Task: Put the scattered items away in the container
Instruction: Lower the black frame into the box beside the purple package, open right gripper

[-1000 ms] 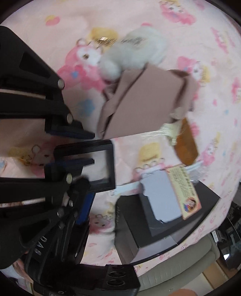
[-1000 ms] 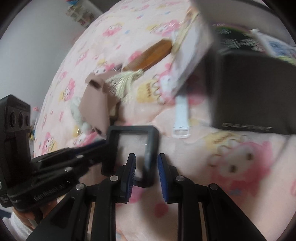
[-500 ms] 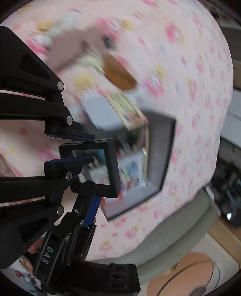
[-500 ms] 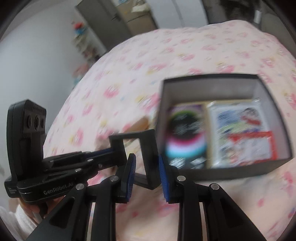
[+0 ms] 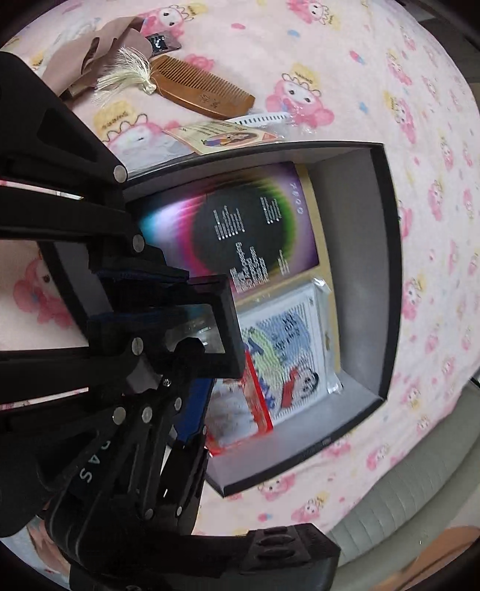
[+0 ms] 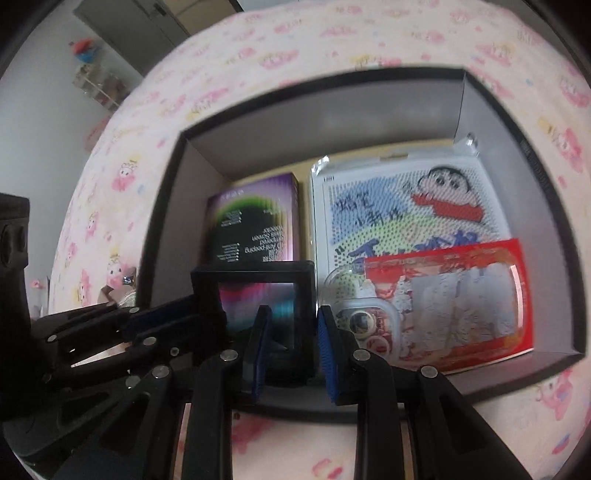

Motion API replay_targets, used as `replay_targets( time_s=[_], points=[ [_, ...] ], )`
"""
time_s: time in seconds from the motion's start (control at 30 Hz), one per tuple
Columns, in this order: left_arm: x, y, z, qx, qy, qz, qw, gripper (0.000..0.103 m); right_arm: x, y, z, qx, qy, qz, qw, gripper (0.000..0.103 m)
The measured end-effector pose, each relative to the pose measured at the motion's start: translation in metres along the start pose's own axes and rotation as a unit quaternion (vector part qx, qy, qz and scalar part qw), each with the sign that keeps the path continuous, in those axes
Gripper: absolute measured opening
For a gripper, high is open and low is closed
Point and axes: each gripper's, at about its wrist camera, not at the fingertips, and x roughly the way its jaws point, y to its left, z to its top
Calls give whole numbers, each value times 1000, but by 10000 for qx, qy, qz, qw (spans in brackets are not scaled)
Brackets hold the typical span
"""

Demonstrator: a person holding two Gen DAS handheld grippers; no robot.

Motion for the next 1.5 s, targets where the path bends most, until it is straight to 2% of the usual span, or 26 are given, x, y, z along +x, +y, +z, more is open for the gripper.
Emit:
replay_targets(
  time_s=[0.17,0.27,0.37,0.43,0.5,0.57,0.67,0.8,1.0,1.1,1.13,1.23,1.27,1.37,1.5],
  points=[
    [-1,2,1,90,51,193,9998,12,11,2,2,-52,116,72,9999,23],
    [-7,4,6,78,-149,129,9998,15,5,-3,2,47,-53,140,9999,23],
    [-1,2,14,105,-276,70,9995,15,-5,-11,2,156,-357,-324,9987,23],
    [8,-3,21,130,-237,80,9996,15,-9,-17,2,184,-511,-955,9939,23],
    [17,-10,24,192,-148,-94,9997,15,-11,-22,2,189,-611,-1342,9889,23],
    [24,-21,24,327,-45,-330,9989,15,-14,-29,0,255,-669,-1496,9861,23],
    [36,-34,25,424,102,-528,9977,15,-17,-36,-2,344,-669,-1508,9857,23],
    [48,-39,29,328,224,-361,9986,12,-18,-40,4,256,-603,-1642,9842,23],
    [39,-38,27,247,165,87,9995,11,-18,-46,5,224,-499,-1441,9881,23],
    [27,-26,26,129,-2,571,9983,11,-13,-43,6,127,-442,-1319,9902,23],
    [24,-19,26,22,-18,557,9984,11,-13,-42,5,118,-450,-1240,9912,23],
    [15,5,22,-408,13,-66,9991,11,-14,-34,6,28,-450,-991,9940,23],
    [11,10,20,-453,-44,-168,9988,11,-14,-30,6,-11,-448,-920,9948,23],
    [0,20,23,-445,-276,-42,9986,12,-9,-18,7,-134,-350,-680,9970,23],
    [-2,23,35,-516,-233,-33,9984,12,7,-9,2,-185,-92,-709,9973,23]
  ],
)
